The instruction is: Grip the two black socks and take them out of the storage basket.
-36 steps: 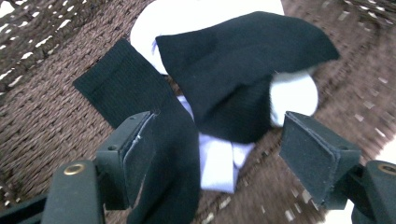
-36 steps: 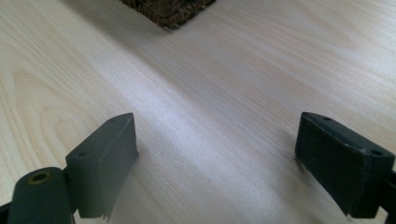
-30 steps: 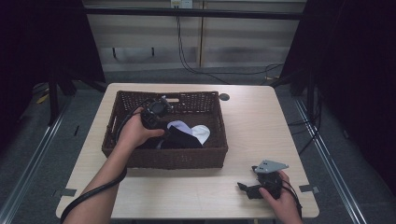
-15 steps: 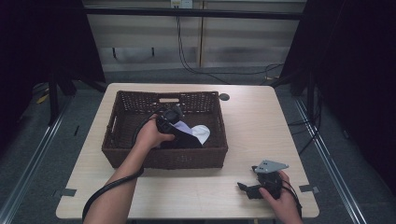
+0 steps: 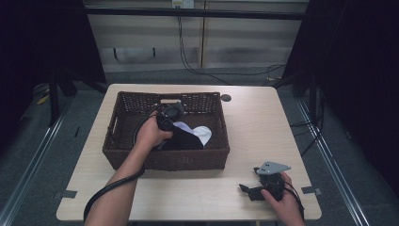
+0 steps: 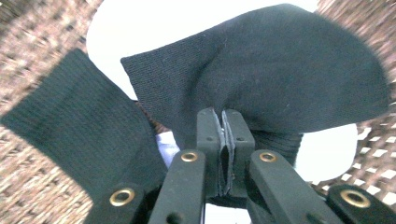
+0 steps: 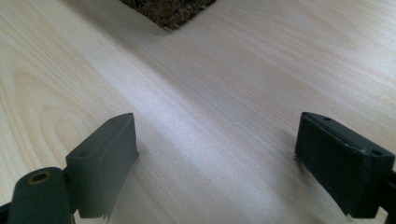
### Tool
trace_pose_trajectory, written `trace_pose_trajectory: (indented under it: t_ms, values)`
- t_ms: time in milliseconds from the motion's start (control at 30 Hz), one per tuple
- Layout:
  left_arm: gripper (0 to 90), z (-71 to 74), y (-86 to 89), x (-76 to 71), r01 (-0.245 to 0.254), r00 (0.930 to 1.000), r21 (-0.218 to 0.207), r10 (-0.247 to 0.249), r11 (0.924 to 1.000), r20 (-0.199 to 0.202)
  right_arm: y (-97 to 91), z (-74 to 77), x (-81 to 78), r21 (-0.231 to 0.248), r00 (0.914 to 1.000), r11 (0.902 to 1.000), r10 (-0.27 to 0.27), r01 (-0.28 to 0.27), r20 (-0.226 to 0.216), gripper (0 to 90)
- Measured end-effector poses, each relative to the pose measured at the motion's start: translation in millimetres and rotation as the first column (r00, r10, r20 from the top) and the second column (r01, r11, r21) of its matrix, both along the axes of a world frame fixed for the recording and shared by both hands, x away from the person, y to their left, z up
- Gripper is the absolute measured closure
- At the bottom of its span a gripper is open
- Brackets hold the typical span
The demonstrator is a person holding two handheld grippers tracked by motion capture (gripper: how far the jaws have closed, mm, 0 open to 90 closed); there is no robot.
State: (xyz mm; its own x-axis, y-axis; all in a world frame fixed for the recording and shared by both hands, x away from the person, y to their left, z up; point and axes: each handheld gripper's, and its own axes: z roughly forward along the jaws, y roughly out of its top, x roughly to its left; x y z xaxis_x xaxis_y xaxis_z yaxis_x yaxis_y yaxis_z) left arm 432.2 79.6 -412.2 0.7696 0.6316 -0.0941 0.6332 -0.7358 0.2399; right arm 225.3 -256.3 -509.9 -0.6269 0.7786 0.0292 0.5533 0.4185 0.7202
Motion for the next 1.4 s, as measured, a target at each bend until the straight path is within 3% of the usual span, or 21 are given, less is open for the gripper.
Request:
trace_pose_trajectory:
  t_ms: [300,700,767,1067,1400]
  values:
    - [86.9,32.0,4.4,-3.3,0.0,0.9992,-0.023,0.001,0.9997,0.039,0.2,0.0,-0.1,0.002,1.0,1.0,-0.003,0.003,-0.001,12.3]
    - [86.9,62.6,12.7,-5.7,0.004,0.9994,-0.034,-0.003,0.9994,0.034,0.2,0.1,0.0,0.002,1.0,1.0,-0.003,0.003,0.0,12.3]
    - [86.9,67.8,13.3,-6.5,0.013,0.9996,-0.053,-0.011,0.9985,0.024,0.2,0.2,-0.1,0.001,1.0,1.0,-0.004,0.004,-0.001,12.3]
    - [86.9,101.2,15.7,-12.1,0.033,0.9975,-0.031,-0.031,0.999,0.063,0.1,0.2,0.0,0.001,1.0,1.0,-0.003,0.003,0.0,12.3]
    - [86.9,132.8,15.0,-18.7,0.074,0.9947,-0.008,-0.073,0.9972,0.073,0.0,0.4,-0.1,-0.001,1.0,1.0,-0.003,0.003,-0.001,12.3]
